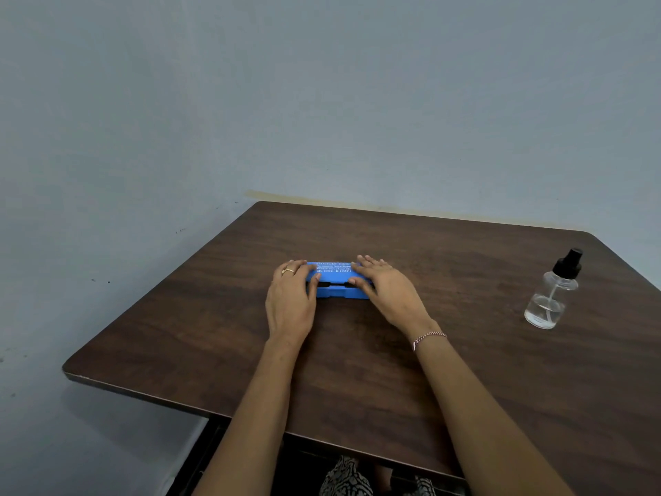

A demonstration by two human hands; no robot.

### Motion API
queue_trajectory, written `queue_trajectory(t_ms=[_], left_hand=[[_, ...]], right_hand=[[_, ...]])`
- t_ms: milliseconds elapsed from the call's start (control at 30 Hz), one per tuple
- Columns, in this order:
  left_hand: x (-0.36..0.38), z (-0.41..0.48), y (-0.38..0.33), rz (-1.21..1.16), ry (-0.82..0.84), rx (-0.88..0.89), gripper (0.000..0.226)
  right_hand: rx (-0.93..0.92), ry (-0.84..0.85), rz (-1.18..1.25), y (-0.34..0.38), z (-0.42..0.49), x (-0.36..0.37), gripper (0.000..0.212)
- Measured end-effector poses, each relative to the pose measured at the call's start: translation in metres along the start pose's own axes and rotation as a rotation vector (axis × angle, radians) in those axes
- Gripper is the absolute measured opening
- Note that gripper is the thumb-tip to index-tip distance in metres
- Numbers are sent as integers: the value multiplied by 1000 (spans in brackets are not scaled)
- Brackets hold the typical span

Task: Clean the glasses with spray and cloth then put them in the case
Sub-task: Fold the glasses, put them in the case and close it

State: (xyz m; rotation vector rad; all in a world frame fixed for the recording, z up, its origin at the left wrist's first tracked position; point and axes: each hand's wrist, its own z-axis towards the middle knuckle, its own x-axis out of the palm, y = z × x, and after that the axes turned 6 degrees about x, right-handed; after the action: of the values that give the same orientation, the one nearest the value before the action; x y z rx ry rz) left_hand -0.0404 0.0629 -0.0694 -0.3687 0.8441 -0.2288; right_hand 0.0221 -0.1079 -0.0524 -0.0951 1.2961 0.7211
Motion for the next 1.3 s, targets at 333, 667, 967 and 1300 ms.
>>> queue_trajectory(t_ms=[333,667,967,1300], left_hand=[[1,3,0,-33,65,-78,36],[1,5,4,-372,164,-278,43],[2,8,6,-412,154,-325,45],[2,8,8,-426,147,-343,45]], right_hand=[[73,-153,234,-4,-1,8,36],[340,-41,505,-12,-1,13,68],[374,-57,621,-12,1,13,62],[371,-85,641,-12,2,14,60]])
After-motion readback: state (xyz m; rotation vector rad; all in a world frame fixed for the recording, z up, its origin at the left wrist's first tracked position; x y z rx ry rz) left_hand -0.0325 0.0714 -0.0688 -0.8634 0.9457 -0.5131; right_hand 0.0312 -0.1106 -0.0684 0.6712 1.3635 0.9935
